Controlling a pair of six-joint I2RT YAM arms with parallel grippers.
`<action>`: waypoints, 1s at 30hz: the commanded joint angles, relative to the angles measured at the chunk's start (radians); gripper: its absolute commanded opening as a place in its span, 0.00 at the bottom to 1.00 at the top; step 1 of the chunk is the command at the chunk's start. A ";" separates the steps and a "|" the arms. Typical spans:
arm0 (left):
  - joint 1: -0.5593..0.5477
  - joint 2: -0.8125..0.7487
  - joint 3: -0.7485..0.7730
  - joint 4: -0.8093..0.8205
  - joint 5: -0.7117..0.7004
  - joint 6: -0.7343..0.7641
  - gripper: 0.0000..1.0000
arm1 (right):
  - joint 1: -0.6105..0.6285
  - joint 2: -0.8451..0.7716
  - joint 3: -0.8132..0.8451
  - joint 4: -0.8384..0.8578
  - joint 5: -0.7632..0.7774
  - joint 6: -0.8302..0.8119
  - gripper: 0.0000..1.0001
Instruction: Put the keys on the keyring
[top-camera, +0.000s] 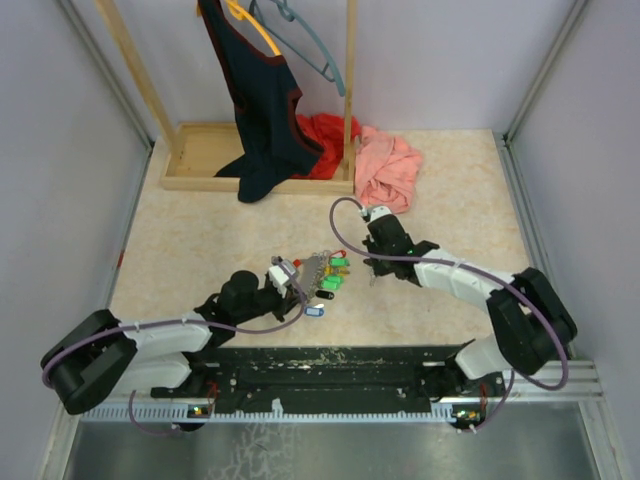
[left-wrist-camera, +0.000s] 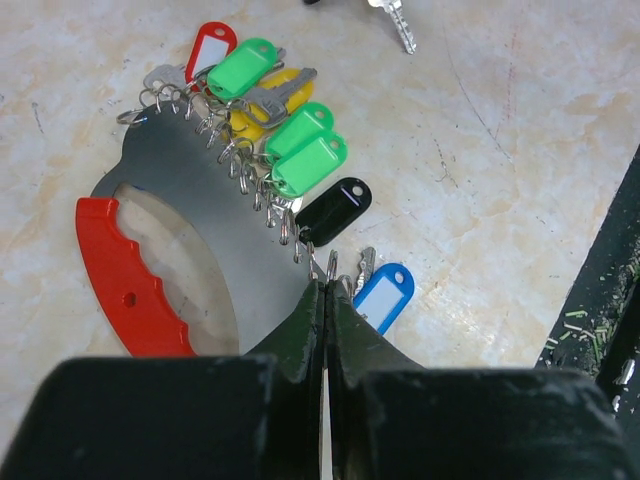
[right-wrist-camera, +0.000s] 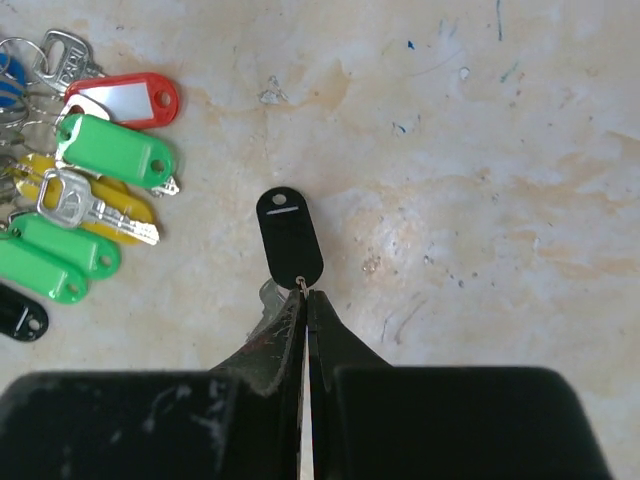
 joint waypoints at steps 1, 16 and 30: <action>0.002 -0.030 0.020 0.028 -0.017 0.018 0.01 | 0.016 -0.121 0.024 -0.114 0.034 0.003 0.00; 0.002 -0.028 0.021 0.038 -0.009 0.020 0.01 | 0.078 -0.130 0.098 -0.278 0.031 -0.012 0.00; 0.003 -0.038 0.008 0.066 0.007 0.028 0.01 | 0.079 -0.053 -0.106 0.358 -0.116 -0.113 0.00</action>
